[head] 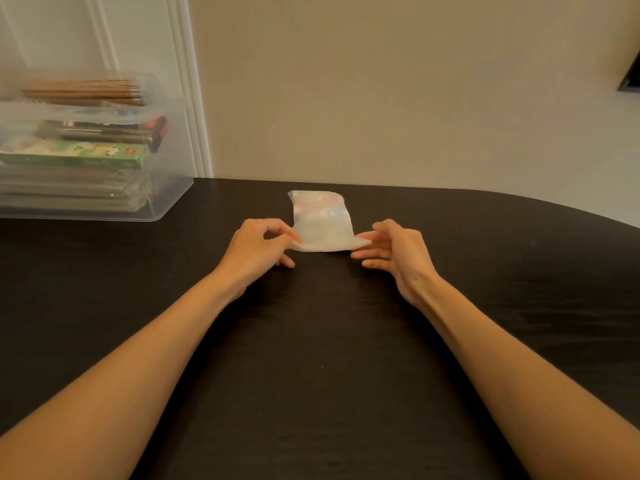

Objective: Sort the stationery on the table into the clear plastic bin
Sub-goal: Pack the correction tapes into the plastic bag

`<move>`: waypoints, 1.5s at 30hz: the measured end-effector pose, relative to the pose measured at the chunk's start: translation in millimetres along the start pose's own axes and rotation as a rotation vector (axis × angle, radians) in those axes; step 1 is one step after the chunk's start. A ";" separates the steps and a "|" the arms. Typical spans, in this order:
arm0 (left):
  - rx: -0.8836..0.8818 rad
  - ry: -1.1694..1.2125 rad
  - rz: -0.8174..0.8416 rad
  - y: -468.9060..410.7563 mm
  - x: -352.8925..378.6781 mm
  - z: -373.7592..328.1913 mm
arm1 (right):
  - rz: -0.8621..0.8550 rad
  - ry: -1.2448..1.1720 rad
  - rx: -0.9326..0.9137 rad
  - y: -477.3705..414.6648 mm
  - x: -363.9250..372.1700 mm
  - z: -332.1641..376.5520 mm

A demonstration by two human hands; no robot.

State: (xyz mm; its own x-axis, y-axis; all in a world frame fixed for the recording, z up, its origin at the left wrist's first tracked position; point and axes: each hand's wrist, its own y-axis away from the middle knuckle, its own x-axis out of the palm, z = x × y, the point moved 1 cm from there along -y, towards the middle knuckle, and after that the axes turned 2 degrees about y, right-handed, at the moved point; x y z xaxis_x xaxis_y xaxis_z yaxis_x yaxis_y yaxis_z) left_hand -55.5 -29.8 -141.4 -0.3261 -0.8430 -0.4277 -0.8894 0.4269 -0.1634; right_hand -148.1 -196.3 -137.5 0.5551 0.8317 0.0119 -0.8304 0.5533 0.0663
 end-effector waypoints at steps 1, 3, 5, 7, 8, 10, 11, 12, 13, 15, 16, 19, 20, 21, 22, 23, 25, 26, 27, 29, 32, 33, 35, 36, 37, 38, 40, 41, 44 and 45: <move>-0.059 0.107 0.015 -0.4 -0.3 -1.9 | -0.014 0.017 -0.014 -1.0 -0.3 -1.1; -0.161 0.275 0.009 -1.5 -0.8 -3.7 | -0.017 0.122 -0.045 -3.8 -0.5 -4.8; -0.177 0.288 -0.022 -2.9 -0.8 -1.7 | -0.007 0.181 -0.054 -5.5 -0.4 -5.8; -0.138 0.228 -0.029 -4.7 0.1 -0.2 | 0.019 0.187 -0.059 -8.3 -1.1 -5.3; -0.115 0.183 -0.021 -5.4 0.5 -0.4 | 0.036 0.195 -0.064 -9.7 -1.5 -5.0; -0.091 0.104 0.006 -8.6 1.1 0.3 | 0.058 0.265 -0.092 -13.1 -2.1 -6.1; -0.089 0.085 0.023 -10.2 0.2 1.0 | 0.065 0.326 -0.122 -13.4 -2.1 -6.5; -0.086 0.080 0.047 -13.3 0.0 2.1 | 0.065 0.400 -0.158 -16.2 -1.8 -7.3; -0.068 0.071 0.067 -14.2 -1.1 2.6 | 0.057 0.480 -0.206 -16.4 -1.9 -7.0; 0.025 -0.057 0.083 -16.6 -1.8 4.1 | 0.024 0.667 -0.325 -18.8 -1.4 -6.5; 0.092 -0.163 0.072 -18.0 -2.1 4.4 | 0.005 0.779 -0.397 -19.8 -0.8 -6.0; 0.285 -0.357 0.023 -22.1 -0.7 6.1 | -0.019 1.075 -0.620 -24.7 0.1 -6.4; 0.337 -0.389 0.012 -23.5 -0.5 7.4 | -0.012 1.139 -0.677 -25.7 0.4 -7.1; 0.388 -0.427 -0.003 -25.0 -0.3 8.9 | -0.005 1.187 -0.722 -25.7 0.6 -7.3; 0.438 -0.464 -0.020 -26.6 0.2 10.7 | 0.000 1.221 -0.757 -25.8 0.3 -7.2; 0.488 -0.497 -0.038 -29.0 0.9 12.5 | 0.002 1.241 -0.784 -26.2 0.0 -6.5; 0.591 -0.540 -0.067 -31.8 2.0 14.6 | -0.005 1.264 -0.815 -27.4 -0.2 -5.1; 0.653 -0.559 -0.077 -32.5 3.1 15.1 | -0.016 1.273 -0.823 -28.4 -0.5 -4.8; 0.721 -0.588 -0.089 -32.8 4.3 15.0 | -0.034 1.275 -0.825 -29.6 -0.5 -4.4; 0.862 -0.647 -0.111 -31.8 7.1 12.5 | -0.089 1.235 -0.790 -32.2 -1.1 -4.4; 1.028 -0.697 -0.108 -28.8 15.9 3.4 | -0.181 1.084 -0.566 -38.6 -6.5 -6.7; 1.079 -0.722 -0.089 -26.8 20.8 -0.5 | -0.224 1.012 -0.476 -39.7 -9.9 -7.0; 1.177 -0.765 -0.032 -24.1 32.0 -5.8 | -0.285 0.841 -0.293 -39.6 -19.7 -6.2; 1.223 -0.768 -0.009 -22.5 36.7 -7.4 | -0.272 0.722 -0.180 -38.5 -23.3 -5.6; 1.256 -0.772 0.011 -18.8 41.2 -10.6 | -0.238 0.584 -0.063 -35.3 -26.8 -4.0; 1.292 -0.773 0.029 -16.5 44.5 -12.2 | -0.188 0.442 0.032 -31.8 -28.7 -2.1; 1.331 -0.792 0.066 -11.7 50.4 -16.5 | -0.078 0.198 0.117 -25.1 -33.0 2.3; 1.338 -0.794 0.086 -8.0 53.2 -19.2 | -0.036 0.117 0.125 -22.0 -35.0 3.7; 1.353 -0.758 0.099 -2.7 61.4 -22.1 | 0.027 0.133 0.114 -16.3 -35.2 4.0; 1.343 -0.729 0.119 -0.6 62.5 -22.0 | 0.034 0.156 0.120 -14.8 -34.3 3.5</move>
State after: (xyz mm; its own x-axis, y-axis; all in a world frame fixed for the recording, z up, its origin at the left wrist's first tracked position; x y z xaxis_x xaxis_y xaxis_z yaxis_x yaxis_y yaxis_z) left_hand -82.4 -89.9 -148.4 0.2080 -0.6159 -0.7598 0.1978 0.7873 -0.5840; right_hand -154.7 -233.2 -135.4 0.5047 0.8522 -0.1381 -0.8316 0.5229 0.1872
